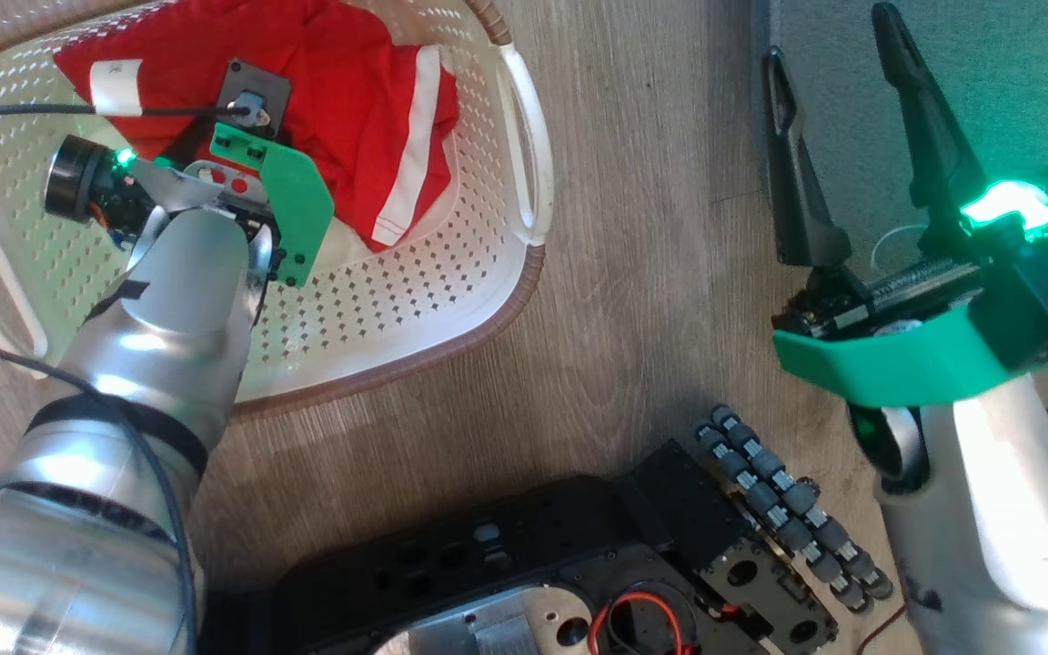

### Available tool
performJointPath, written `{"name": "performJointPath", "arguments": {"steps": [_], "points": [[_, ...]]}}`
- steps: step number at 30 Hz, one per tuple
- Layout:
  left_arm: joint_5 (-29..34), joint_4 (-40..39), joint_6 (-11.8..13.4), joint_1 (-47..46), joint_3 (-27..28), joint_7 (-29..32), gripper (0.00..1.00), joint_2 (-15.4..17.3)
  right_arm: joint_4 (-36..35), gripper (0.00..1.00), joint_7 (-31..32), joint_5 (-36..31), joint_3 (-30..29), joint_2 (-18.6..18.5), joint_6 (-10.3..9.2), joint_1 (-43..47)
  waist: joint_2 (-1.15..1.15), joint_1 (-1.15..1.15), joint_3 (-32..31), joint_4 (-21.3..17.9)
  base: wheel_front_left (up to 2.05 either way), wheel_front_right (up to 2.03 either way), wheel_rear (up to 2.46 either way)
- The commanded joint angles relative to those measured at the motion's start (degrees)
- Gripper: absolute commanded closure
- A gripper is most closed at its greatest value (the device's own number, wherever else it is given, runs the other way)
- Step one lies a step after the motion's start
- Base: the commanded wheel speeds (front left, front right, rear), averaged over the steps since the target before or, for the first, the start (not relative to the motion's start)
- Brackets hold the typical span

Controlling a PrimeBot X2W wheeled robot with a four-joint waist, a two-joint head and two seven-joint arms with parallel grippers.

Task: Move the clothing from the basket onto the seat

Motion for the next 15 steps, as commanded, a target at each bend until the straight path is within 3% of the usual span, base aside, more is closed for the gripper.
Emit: {"name": "performJointPath", "arguments": {"steps": [1,8,9,10,11,15], "points": [[-0.11,-0.36,0.69,0.41,0.11,0.57,0.00,1.30,-2.34,0.00,-0.37,-0.46,1.33,0.64,-0.01,4.67,0.00,0.00,0.18,-0.01,0.00,0.00,0.00],[-0.16,-0.34,0.98,-0.30,-0.78,2.61,0.00,1.24,-4.18,0.00,-0.37,-1.14,1.66,0.72,-0.01,6.18,0.00,0.00,0.68,0.30,0.00,0.00,0.00],[-0.47,-0.34,0.54,-0.31,-0.71,3.15,0.09,1.18,-4.23,0.00,-0.37,-1.21,1.66,0.73,-0.01,6.26,0.00,0.00,0.71,0.34,0.00,0.00,0.00],[-0.66,-0.34,0.18,-0.44,-0.71,3.24,0.71,1.13,-4.26,0.00,-0.37,-1.28,1.66,0.74,-0.01,6.30,0.00,0.00,0.74,0.38,0.00,0.00,0.00],[-0.73,-0.34,-0.10,-0.54,-0.82,3.26,1.00,1.10,-4.26,0.00,-0.37,-1.33,1.67,0.74,-0.01,6.30,0.00,0.00,0.76,0.43,0.00,0.00,0.00],[-1.12,-0.34,-0.87,-0.64,-1.10,4.03,1.00,1.10,-4.02,0.00,-0.37,-1.37,1.77,0.75,-0.01,5.82,0.00,0.00,0.69,0.57,0.00,0.00,0.00]]}}
